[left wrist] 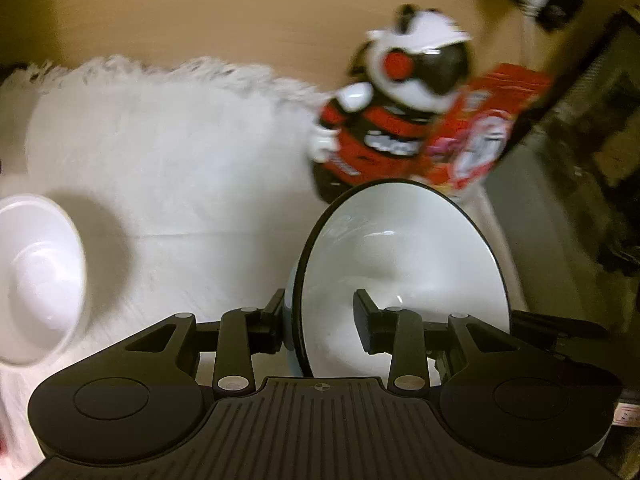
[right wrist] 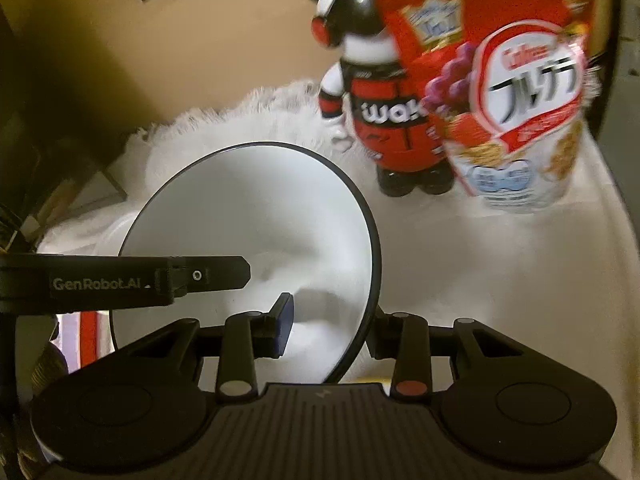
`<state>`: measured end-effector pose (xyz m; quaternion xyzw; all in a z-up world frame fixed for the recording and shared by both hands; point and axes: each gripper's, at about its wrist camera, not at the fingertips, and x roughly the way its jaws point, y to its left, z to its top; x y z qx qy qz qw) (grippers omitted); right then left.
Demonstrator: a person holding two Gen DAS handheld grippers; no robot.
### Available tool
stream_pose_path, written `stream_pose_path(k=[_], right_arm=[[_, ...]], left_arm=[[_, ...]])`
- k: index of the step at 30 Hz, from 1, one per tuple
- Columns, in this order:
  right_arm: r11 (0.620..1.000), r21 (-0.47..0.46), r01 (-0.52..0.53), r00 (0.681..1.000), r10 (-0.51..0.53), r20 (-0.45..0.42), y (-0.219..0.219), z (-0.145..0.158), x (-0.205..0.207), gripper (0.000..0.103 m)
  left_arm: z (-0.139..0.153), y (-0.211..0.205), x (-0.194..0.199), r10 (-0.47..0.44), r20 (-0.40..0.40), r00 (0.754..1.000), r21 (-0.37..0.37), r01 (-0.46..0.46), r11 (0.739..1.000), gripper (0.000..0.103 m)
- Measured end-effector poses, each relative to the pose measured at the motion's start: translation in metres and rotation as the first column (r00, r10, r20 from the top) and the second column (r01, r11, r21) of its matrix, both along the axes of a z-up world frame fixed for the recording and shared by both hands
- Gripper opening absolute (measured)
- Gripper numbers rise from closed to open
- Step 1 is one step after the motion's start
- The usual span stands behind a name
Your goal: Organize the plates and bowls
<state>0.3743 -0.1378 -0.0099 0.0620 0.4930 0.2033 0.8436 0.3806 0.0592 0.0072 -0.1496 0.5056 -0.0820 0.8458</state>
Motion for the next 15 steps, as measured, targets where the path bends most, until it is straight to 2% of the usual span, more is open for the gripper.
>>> stream_pose_path(k=[4, 8, 12, 15], right_arm=[[1.000, 0.003, 0.016, 1.000, -0.016, 0.008, -0.030, 0.010, -0.024, 0.037], [0.999, -0.007, 0.034, 0.999, -0.034, -0.001, -0.057, 0.011, -0.050, 0.037], [0.999, -0.043, 0.010, 1.000, -0.011, -0.016, -0.076, 0.001, -0.075, 0.037], [0.998, -0.057, 0.005, 0.999, -0.007, -0.043, -0.081, -0.014, -0.082, 0.037]], left_arm=[[0.006, -0.031, -0.021, -0.033, 0.005, 0.999, -0.014, 0.033, 0.999, 0.038], [-0.003, -0.057, -0.046, -0.095, -0.025, 0.995, -0.021, 0.094, 0.995, 0.038], [-0.022, -0.081, -0.065, -0.145, -0.093, 0.985, 0.009, 0.147, 0.989, 0.038], [-0.041, -0.090, -0.070, -0.147, -0.156, 0.977, 0.030, 0.154, 0.988, 0.038]])
